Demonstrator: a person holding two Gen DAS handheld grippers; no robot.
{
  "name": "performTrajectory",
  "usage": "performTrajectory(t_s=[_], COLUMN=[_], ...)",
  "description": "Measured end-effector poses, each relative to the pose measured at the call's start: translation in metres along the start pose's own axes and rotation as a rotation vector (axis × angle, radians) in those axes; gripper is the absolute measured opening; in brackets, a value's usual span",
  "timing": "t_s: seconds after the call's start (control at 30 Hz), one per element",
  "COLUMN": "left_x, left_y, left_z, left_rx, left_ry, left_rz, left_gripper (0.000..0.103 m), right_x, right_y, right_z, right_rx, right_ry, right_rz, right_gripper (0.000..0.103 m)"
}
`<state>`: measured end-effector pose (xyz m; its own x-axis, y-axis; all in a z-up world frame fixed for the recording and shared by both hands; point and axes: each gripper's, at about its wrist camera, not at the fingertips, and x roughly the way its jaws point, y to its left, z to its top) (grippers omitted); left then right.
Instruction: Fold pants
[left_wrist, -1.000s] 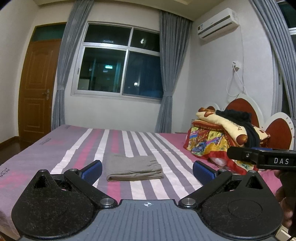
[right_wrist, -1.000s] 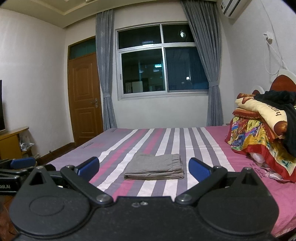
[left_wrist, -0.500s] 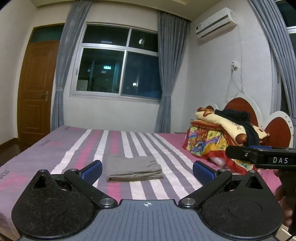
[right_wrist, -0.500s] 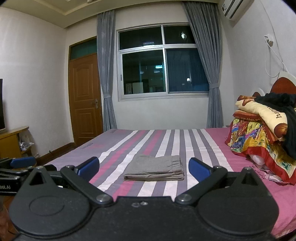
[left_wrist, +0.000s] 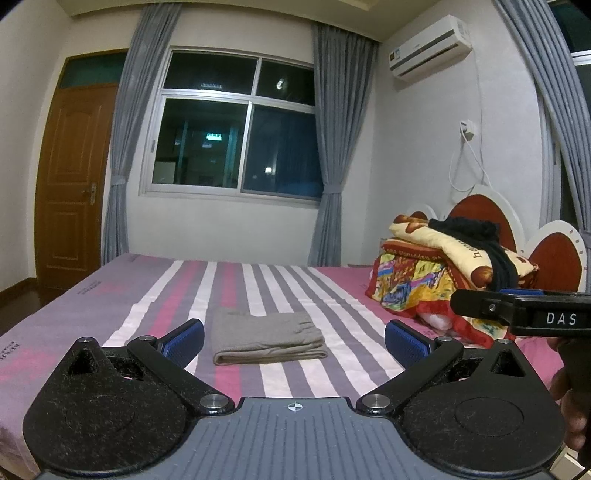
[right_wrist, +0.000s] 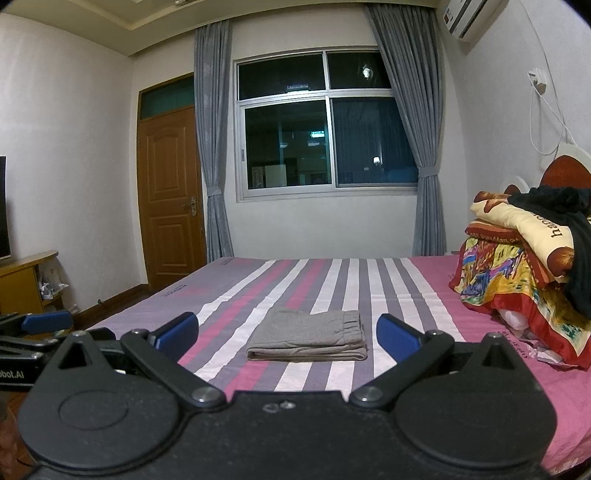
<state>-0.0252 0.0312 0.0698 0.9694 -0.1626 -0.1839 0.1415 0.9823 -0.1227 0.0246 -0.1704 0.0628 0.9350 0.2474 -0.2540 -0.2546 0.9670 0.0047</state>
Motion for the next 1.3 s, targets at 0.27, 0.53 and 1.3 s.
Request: performTrajectory(t_s=[0.27, 0.53, 1.3], left_x=[-0.0004, 0.0011, -0.0009], left_y=[0.0005, 0.0045, 0.0053], left_z=[-0.0001, 0.0015, 0.0057], left_rx=[0.003, 0.0, 0.034], left_ry=[-0.002, -0.003, -0.04], left_rz=[0.002, 0.003, -0.01], left_gripper=[0.103, 0.103, 0.103], right_x=[-0.0001, -0.0001, -0.0012], right_y=[0.0002, -0.0002, -0.0053], right_z=[-0.0002, 0.0004, 0.0045], right_rx=[0.001, -0.002, -0.016], right_ry=[-0.001, 0.001, 0.003], right_rz=[-0.002, 0.0, 0.0], right_gripper=[0.103, 0.103, 0.103])
